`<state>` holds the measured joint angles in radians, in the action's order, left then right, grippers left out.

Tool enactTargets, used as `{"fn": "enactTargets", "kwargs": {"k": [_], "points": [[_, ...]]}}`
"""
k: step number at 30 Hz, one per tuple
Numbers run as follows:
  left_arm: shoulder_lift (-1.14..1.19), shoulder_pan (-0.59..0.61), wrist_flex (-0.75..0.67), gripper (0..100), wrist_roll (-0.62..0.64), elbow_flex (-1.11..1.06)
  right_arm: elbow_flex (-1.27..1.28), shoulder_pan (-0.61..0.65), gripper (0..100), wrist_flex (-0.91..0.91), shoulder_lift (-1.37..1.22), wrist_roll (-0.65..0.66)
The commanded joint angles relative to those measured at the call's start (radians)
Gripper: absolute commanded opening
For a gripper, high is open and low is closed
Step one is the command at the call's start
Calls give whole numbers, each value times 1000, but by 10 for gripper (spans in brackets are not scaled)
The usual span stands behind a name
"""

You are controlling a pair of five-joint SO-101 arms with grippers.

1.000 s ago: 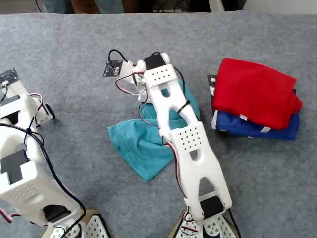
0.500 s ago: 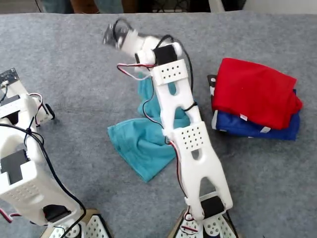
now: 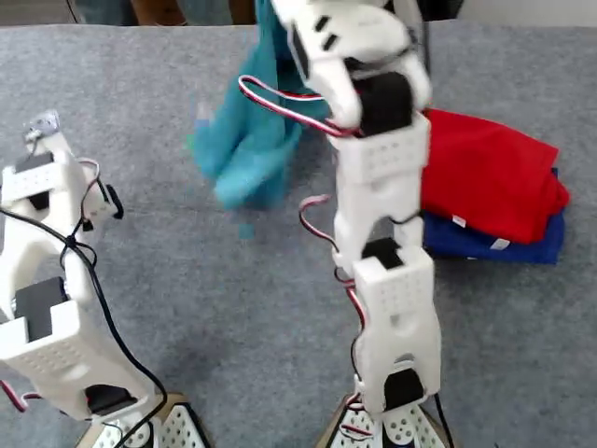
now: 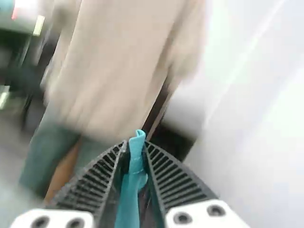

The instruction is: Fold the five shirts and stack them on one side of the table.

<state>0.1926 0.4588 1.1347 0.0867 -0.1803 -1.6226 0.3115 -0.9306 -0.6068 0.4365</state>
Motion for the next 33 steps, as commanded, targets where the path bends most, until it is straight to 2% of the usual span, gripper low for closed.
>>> {"fn": "enactTargets", "kwargs": {"k": [1, 7, 13, 18, 22, 25, 28, 30, 33], "points": [[-20, -1, 152, 195, 35, 197, -38, 12, 14, 115, 165, 5], [-20, 1, 344, 195, 29, 429, -47, 43, 14, 29, 205, 143], [-20, 56, 446, 195, -9, 568, -48, 46, 14, -290, 234, 152], [-20, 182, 497, 195, -11, 638, -48, 95, 14, -562, 292, 152], [-18, 343, 502, 195, -5, 670, -47, 236, 14, -652, 329, 146], [-15, 479, 500, 195, -2, 694, -47, 377, 15, -657, 338, 120], [-17, 624, 497, 195, 23, 725, -38, 532, 15, -578, 337, 98], [-11, 719, 494, 195, 52, 760, -35, 629, 15, -463, 334, 72], [-9, 822, 494, 195, 80, 805, 15, 758, 15, -193, 323, 72]]}}
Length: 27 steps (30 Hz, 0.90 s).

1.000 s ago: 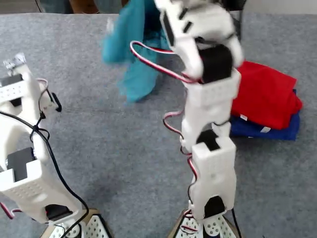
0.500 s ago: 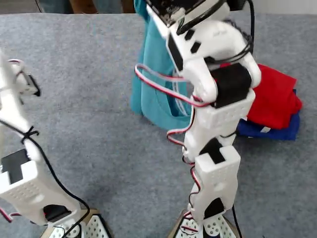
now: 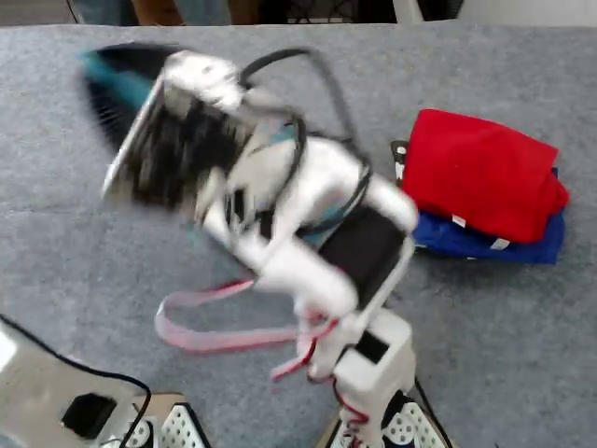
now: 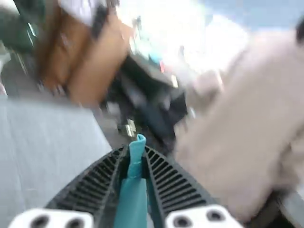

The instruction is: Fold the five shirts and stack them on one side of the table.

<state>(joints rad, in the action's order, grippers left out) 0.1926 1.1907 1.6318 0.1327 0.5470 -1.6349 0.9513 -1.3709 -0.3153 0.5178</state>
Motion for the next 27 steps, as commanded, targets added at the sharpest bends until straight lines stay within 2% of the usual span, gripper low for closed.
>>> {"fn": "enactTargets", "kwargs": {"k": [1, 4, 7, 10, 13, 17, 21, 27], "points": [[-9, 113, -3, 195, 37, 85, 51, 147, 15, 347, 28, -9], [-9, 139, 0, 195, 31, 96, 140, 183, 15, 600, 28, -14], [-9, 134, 5, 195, 31, 90, 229, 160, 15, 631, 30, -17], [-9, 131, 5, 195, 31, 90, 286, 48, 15, 482, 30, -92], [-11, 105, 5, 195, 21, 90, 326, -89, 15, 242, 21, -181], [-11, 27, 35, 195, -49, 91, 449, -275, 15, -49, -1, -192], [-9, -114, 104, 194, -84, 88, 633, -473, 15, -222, -84, -75], [-11, -389, 126, 193, -77, 67, 881, -709, 15, -270, -245, 100]]}}
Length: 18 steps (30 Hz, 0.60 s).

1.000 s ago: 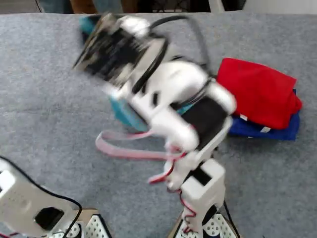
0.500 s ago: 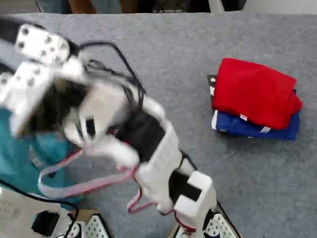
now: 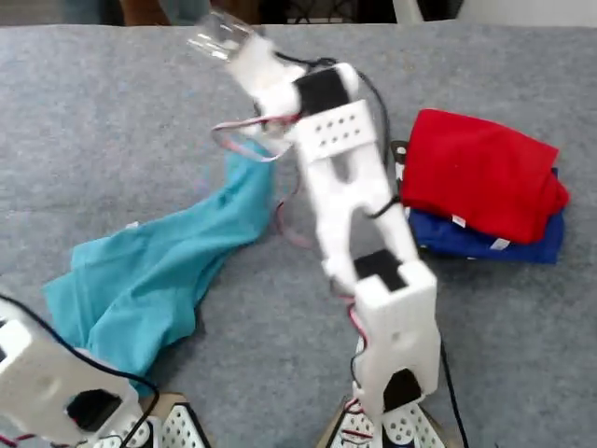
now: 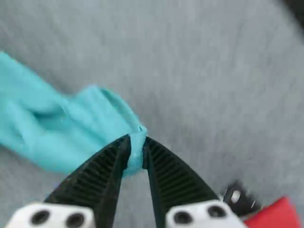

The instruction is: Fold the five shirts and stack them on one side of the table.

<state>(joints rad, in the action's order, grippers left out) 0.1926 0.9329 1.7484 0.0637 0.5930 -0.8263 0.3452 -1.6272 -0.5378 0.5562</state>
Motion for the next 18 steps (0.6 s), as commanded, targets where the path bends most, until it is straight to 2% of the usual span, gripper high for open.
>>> {"fn": "enactTargets", "kwargs": {"k": [1, 7, 10, 14, 18], "points": [[-11, -183, 9, 193, -8, 5, 104, -133, 15, -14, -36, 81], [-8, -456, -11, 195, 40, -131, 237, -292, 15, -120, -41, 295], [-8, -545, -94, 195, 84, -208, 274, -354, 15, -127, -42, 404], [-6, -636, -181, 196, 124, -334, 294, -368, 15, -84, -48, 417], [23, -700, -239, 196, 126, -463, 348, -368, 15, 37, -48, 374]]}}
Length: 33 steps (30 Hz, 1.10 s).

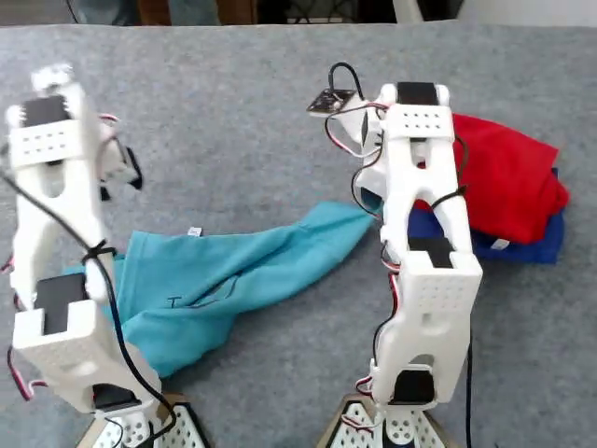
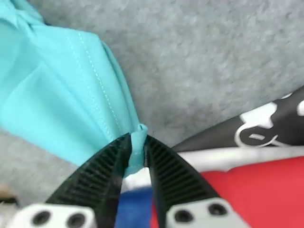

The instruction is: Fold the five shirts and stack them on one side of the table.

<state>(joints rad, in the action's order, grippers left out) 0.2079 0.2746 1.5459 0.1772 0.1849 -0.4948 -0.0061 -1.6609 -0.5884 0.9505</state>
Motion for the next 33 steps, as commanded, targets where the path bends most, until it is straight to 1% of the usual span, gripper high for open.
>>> {"fn": "enactTargets", "kwargs": {"k": [1, 5, 7, 11, 15, 20, 24, 33], "points": [[28, -61, -41, 196, 12, -71, 19, -17, 15, 78, 4, -20], [140, -143, -35, 196, 14, -82, 13, -17, 15, 58, 4, -20], [184, -159, -38, 196, 46, -82, 18, -17, 15, 58, 4, -20], [210, -101, -41, 196, 181, -67, 18, -18, 15, 61, 4, -20], [189, -45, -35, 196, 230, -76, 18, -18, 15, 63, 4, -18], [144, 13, -34, 196, 247, -76, 18, -18, 15, 64, 4, -18], [160, 10, -43, 196, 247, -76, 18, -18, 15, 64, 4, -18], [273, 13, -37, 192, 245, -67, 18, -18, 15, 64, 2, -18]]}}
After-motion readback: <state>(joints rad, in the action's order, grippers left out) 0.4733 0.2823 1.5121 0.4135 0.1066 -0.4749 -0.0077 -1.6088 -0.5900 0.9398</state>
